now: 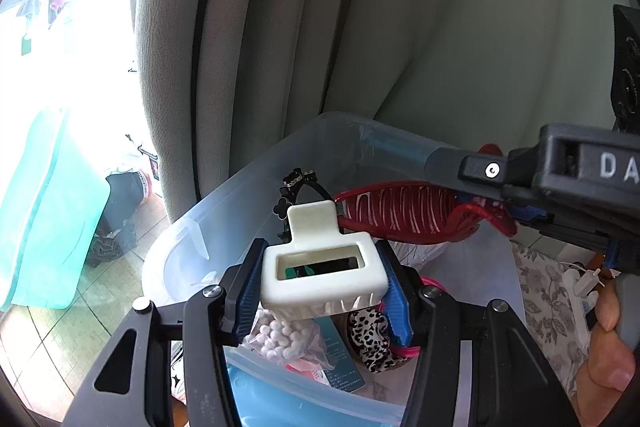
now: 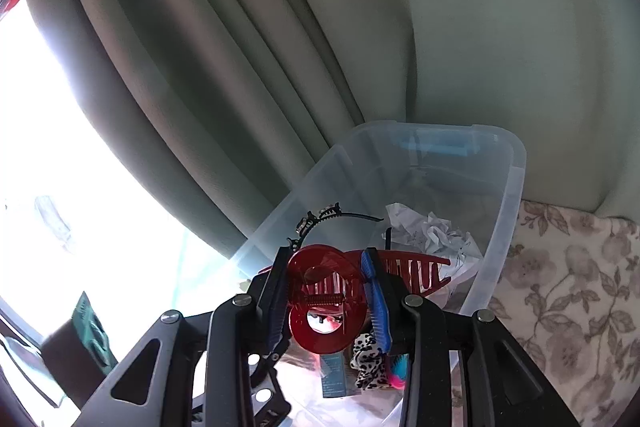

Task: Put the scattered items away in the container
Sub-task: 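Open the left gripper to drop the white clip while the right drops the claw clip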

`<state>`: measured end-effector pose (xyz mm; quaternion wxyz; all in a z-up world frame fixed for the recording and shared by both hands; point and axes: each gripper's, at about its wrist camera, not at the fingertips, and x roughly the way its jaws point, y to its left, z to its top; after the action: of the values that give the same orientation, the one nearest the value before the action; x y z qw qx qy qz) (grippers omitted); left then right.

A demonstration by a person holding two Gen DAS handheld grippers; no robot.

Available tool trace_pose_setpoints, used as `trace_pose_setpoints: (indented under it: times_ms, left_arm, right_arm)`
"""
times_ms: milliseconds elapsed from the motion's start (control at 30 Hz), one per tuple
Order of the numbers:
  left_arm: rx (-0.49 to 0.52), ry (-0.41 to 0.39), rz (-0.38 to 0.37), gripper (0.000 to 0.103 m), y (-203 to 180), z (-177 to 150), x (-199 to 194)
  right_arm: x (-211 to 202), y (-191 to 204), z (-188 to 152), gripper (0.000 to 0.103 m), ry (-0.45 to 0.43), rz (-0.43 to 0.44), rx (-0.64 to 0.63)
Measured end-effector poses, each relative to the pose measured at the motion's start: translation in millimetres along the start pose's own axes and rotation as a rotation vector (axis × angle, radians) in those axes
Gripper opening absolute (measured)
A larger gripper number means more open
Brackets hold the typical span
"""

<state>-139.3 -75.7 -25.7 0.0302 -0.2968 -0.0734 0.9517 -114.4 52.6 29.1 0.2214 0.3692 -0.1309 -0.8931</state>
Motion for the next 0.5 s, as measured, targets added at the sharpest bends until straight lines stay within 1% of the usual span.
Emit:
trace_pose_setpoints:
  times_ms: [133,167,200,233,367,433,500]
  left_arm:
    - [0.005,0.006,0.004,0.055,-2.2,-1.2,0.8]
    - [0.009,0.009,0.007,0.055,-3.0,-1.6,1.0]
    - [0.009,0.012,0.006,0.055,-3.3,-1.9,0.8]
    - [0.009,0.015,0.006,0.055,-3.7,-2.2,0.6]
    - [-0.003,0.03,-0.006,0.056,-5.0,-2.5,-5.2]
    - [-0.003,0.037,-0.012,0.065,-4.4,-0.2,-3.4]
    - [-0.001,0.042,-0.016,0.069,-1.5,4.5,0.9]
  right_arm:
    - [10.1,-10.5,-7.1,0.041,0.047,-0.043,0.017]
    - [9.4,-12.4,-8.5,0.049,0.046,-0.049,0.02]
    - [8.6,-14.3,-9.9,0.062,0.045,-0.054,0.024]
    - [6.3,-15.0,-10.7,0.064,0.038,-0.059,0.025]
    - [-6.0,-17.3,-10.5,0.067,0.012,-0.057,0.028]
    - [-14.1,-18.0,-11.4,0.072,0.001,-0.059,0.033]
    - [-23.3,-17.9,-12.7,0.075,-0.006,-0.059,0.039]
